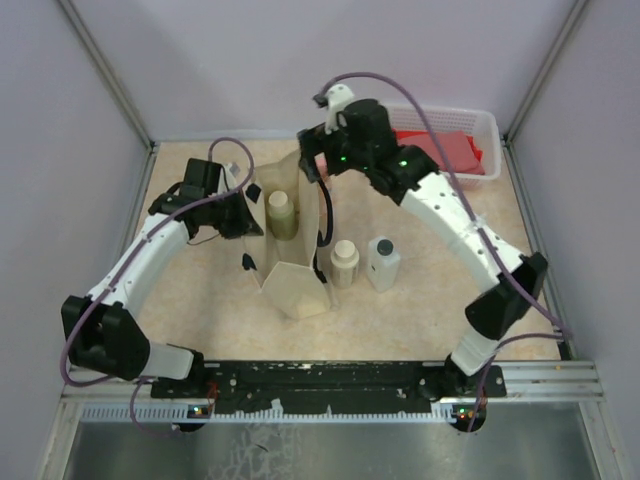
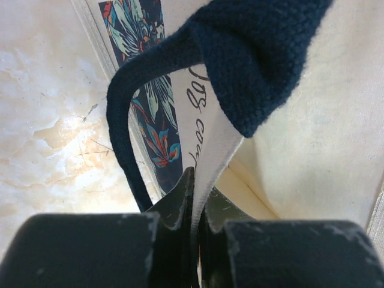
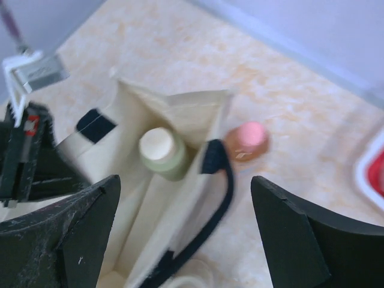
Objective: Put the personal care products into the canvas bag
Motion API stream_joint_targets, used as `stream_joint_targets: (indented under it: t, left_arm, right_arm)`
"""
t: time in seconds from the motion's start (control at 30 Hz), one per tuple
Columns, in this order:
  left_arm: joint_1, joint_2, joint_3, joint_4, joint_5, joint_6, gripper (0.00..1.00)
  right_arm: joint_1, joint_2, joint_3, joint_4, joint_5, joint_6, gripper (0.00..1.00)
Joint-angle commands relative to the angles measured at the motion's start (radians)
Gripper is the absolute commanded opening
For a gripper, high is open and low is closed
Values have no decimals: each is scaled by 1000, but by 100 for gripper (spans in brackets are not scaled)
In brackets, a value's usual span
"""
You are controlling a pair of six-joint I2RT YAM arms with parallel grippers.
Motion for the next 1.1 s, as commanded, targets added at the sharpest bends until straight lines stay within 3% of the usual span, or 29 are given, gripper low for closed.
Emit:
stream_joint_targets:
  t: [0.0, 0.27, 0.57, 0.83, 1.07]
  left_arm:
    - [-4, 17, 26, -18, -20, 6, 6]
    - [-4, -27, 31, -52, -129, -21, 5]
    - [-4, -58, -11, -48, -109, -65, 5]
    - [-4, -43, 7, -50, -111, -40, 5]
    - [-4, 2, 35, -59, -92, -8, 5]
  right_arm:
    - [-114, -105, -52, 68, -32, 49, 90]
    - [-184, 194, 242, -105, -6, 70, 90]
    - [-228, 525, 658, -279, -5, 272, 86]
    - [-242, 498, 522, -323, 4, 347, 85]
    - [-233, 448, 372, -242, -56, 405, 83]
